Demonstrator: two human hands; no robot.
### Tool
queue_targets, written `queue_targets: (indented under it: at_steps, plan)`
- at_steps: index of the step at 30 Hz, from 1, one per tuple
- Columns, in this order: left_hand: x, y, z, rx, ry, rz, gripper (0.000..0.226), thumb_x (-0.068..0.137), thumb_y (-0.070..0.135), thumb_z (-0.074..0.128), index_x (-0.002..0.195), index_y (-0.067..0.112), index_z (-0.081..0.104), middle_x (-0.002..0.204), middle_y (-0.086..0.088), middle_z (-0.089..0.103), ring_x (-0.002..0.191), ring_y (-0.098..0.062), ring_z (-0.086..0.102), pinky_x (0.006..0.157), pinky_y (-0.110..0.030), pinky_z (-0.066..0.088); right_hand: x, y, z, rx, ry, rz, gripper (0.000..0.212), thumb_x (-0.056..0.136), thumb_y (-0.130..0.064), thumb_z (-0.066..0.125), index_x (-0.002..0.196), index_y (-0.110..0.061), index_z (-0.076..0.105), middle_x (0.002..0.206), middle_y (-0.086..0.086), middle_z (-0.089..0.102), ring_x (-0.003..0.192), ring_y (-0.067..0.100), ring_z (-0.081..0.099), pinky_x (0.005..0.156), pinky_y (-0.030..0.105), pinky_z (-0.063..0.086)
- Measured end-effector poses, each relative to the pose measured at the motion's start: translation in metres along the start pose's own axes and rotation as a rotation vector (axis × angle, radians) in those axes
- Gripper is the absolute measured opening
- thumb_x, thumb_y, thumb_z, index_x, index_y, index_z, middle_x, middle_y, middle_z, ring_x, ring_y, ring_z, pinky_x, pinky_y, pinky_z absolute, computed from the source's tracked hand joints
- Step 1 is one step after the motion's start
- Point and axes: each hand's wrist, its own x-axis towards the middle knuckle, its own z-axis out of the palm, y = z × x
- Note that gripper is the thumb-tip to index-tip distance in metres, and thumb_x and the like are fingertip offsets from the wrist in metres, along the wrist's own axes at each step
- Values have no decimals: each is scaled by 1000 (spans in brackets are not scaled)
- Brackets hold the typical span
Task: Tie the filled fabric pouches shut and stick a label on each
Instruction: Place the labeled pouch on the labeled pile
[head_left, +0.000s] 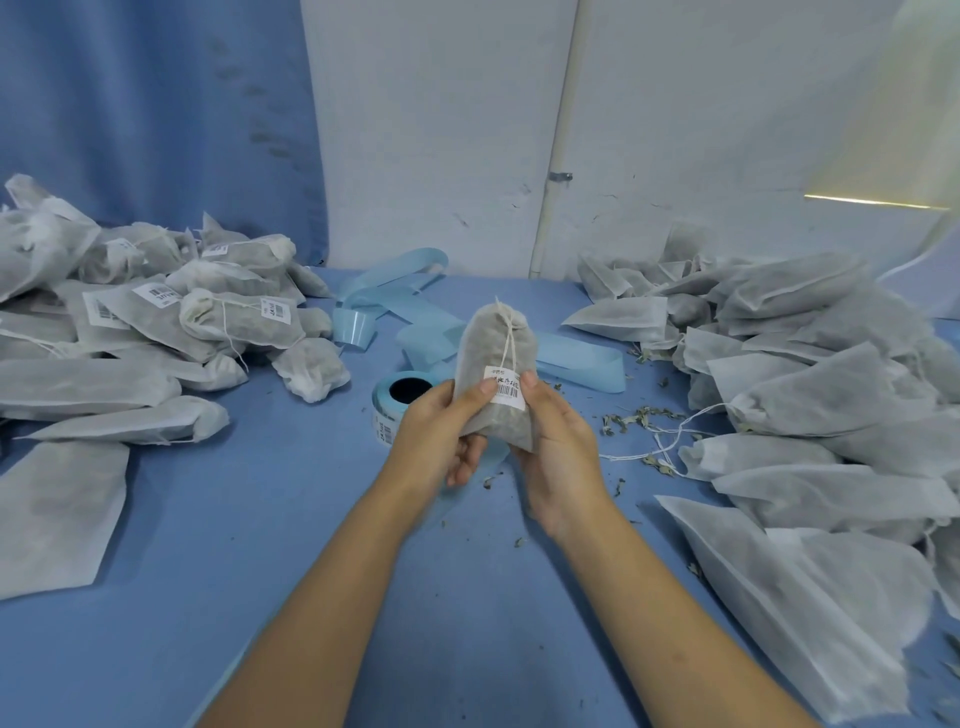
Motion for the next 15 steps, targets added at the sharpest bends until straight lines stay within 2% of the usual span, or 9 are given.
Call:
queue_targets:
  at_steps: [2, 3, 4, 5, 6, 7, 9, 12, 15]
  plan:
    - [1, 6, -2, -201, 65, 24, 19, 92, 28, 59, 78, 15, 58, 52, -3, 53, 38, -11, 47, 37, -19, 35, 0, 0, 0, -46, 54, 19, 15, 90, -28, 64, 97, -14, 69, 92, 0, 71, 77, 12, 64, 68, 21, 51]
    - [4, 10, -2, -379, 76, 50, 10, 93, 24, 58, 89, 16, 61, 66, -2, 63, 50, -10, 60, 45, -19, 46, 0, 0, -1, -65, 87, 33, 12, 89, -30, 66, 94, -19, 69, 93, -5, 70, 76, 9, 62, 65, 18, 49]
    - [6, 15, -3, -548, 70, 83, 17, 94, 21, 56, 111, 17, 59, 90, 0, 70, 73, -9, 69, 60, -22, 55, 0, 0, -3, -81, 110, 41, 9, 88, -31, 68, 92, -23, 69, 94, -9, 69, 76, 7, 60, 63, 16, 48]
    - [9, 17, -4, -691, 57, 109, 41, 95, 18, 54, 135, 20, 43, 118, 3, 65, 97, -10, 68, 75, -28, 58, 0, 1, -4, -97, 120, 46, 8, 87, -30, 68, 92, -24, 70, 94, -11, 69, 77, 6, 60, 62, 14, 48]
    - [11, 19, -7, -795, 49, 124, 64, 94, 15, 54, 148, 25, 21, 137, 6, 52, 113, -11, 62, 84, -35, 57, 0, 1, -5, -111, 122, 50, 7, 87, -29, 69, 92, -25, 71, 92, -13, 69, 77, 5, 60, 61, 13, 48]
    - [12, 21, -9, -844, 40, 135, 77, 94, 12, 53, 152, 29, 5, 145, 8, 43, 119, -12, 57, 88, -39, 55, 0, 2, -6, -123, 118, 49, 6, 87, -27, 68, 92, -25, 72, 88, -14, 69, 76, 4, 60, 60, 12, 48]
    - [12, 22, -8, -799, -3, 137, 78, 94, 6, 50, 152, 28, 3, 145, 10, 42, 118, -10, 58, 90, -41, 54, 0, 4, -6, -156, 102, 43, 7, 89, -20, 67, 92, -24, 72, 81, -13, 67, 73, 5, 59, 59, 13, 47]
    - [10, 16, -4, -648, -33, 91, 61, 95, 4, 47, 149, 19, 24, 133, 11, 56, 112, -13, 63, 90, -38, 54, 1, 6, -5, -215, 87, 17, 13, 90, -12, 63, 91, -22, 72, 81, -10, 67, 73, 6, 57, 65, 16, 46]
    - [7, 12, 1, -442, -53, 74, 37, 96, 8, 49, 133, 16, 48, 120, 5, 68, 105, -17, 67, 85, -30, 54, 1, 7, -6, -220, 68, 5, 17, 91, -5, 58, 92, -16, 71, 83, -6, 69, 71, 6, 58, 66, 16, 47]
